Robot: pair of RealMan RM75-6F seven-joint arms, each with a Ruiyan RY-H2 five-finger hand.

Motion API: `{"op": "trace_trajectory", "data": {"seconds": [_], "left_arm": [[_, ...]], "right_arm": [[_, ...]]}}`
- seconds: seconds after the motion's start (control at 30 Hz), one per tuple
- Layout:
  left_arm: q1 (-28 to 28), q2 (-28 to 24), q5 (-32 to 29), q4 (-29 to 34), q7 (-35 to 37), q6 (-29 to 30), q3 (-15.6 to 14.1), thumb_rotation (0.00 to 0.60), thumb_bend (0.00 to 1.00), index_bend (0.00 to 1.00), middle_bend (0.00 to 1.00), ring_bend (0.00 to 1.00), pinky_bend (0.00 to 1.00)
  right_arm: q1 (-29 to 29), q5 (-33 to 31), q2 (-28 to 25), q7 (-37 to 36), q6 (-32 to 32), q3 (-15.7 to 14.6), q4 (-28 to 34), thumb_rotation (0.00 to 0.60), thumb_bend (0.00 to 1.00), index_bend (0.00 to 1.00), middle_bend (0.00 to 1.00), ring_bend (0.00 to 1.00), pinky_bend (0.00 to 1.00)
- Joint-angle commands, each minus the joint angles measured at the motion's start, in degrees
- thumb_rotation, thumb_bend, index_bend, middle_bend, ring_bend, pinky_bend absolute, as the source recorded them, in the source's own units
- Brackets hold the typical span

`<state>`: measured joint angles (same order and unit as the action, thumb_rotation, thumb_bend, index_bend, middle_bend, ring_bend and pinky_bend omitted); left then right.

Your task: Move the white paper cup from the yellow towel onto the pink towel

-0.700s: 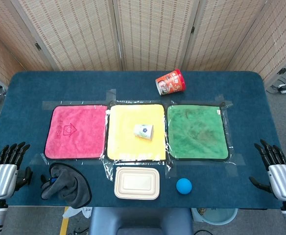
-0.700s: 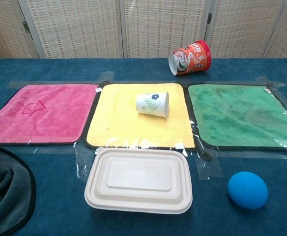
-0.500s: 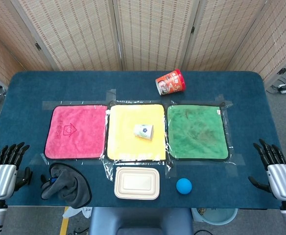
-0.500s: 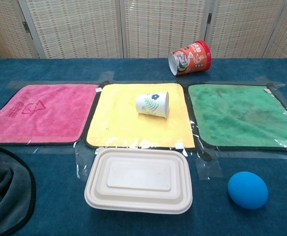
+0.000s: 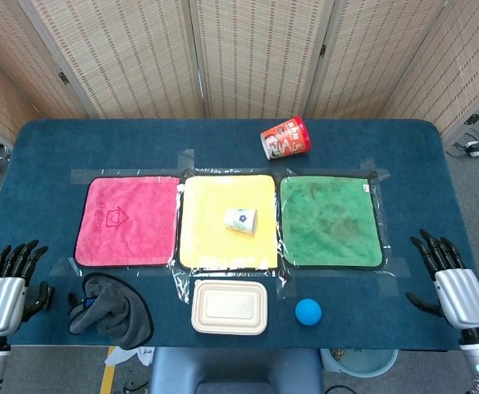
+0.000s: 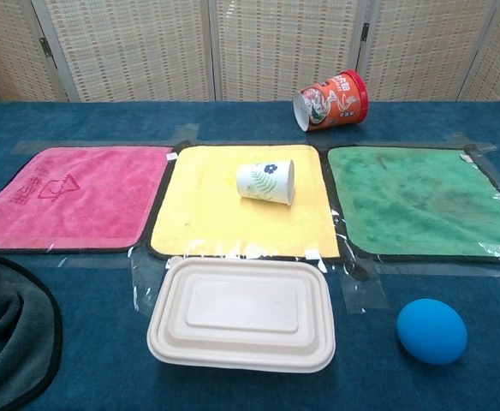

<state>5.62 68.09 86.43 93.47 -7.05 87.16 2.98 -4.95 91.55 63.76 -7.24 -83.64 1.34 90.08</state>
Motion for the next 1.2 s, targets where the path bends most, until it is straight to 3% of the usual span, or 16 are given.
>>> {"op": "trace_trajectory", "data": {"seconds": [0.03,0.4,0.6,0.97,1.2], "left_arm": [[0.0,0.0,-0.1,0.0,0.0,-0.1,0.0,0.600,0.58,0.17,0.11,0.12,0.00],[0.1,0.3,-0.2,-0.3,0.2,-0.3,0.1,0.600,0.58,0.18,0.12,0.12,0.00],[-0.4,-0.1,0.3,-0.1,0.9,0.5,-0.2,0.600,0.58,0.19,0.12,0.12,0.00],[-1.9,-1.0,0.8,0.0,2.1,2.4,-0.6,0.600,0.58,0.20,0.13,0.13,0.00],[-2.1,-1.3,1.2,0.0,2.2,2.6,-0.7,0.600,0.58,0.20,0.14,0.13,0.00]], "right_arm": [[-0.4,0.1,0.2,0.1,0.4,0.0,0.0,0.600,0.24,0.00,0.02,0.07,0.01],[-5.0,-1.5,1.2,1.8,5.6,2.3,0.1,0.600,0.23,0.00,0.02,0.07,0.01],[-15.7,-2.3,4.2,2.9,16.9,6.6,-0.8,0.600,0.23,0.00,0.02,0.07,0.01],[-30.4,-8.3,14.3,7.6,30.9,12.2,-10.0,0.600,0.24,0.00,0.02,0.07,0.01],[-37.1,-10.8,21.1,8.5,35.9,13.4,-18.1,0.600,0.24,0.00,0.02,0.07,0.01]]}}
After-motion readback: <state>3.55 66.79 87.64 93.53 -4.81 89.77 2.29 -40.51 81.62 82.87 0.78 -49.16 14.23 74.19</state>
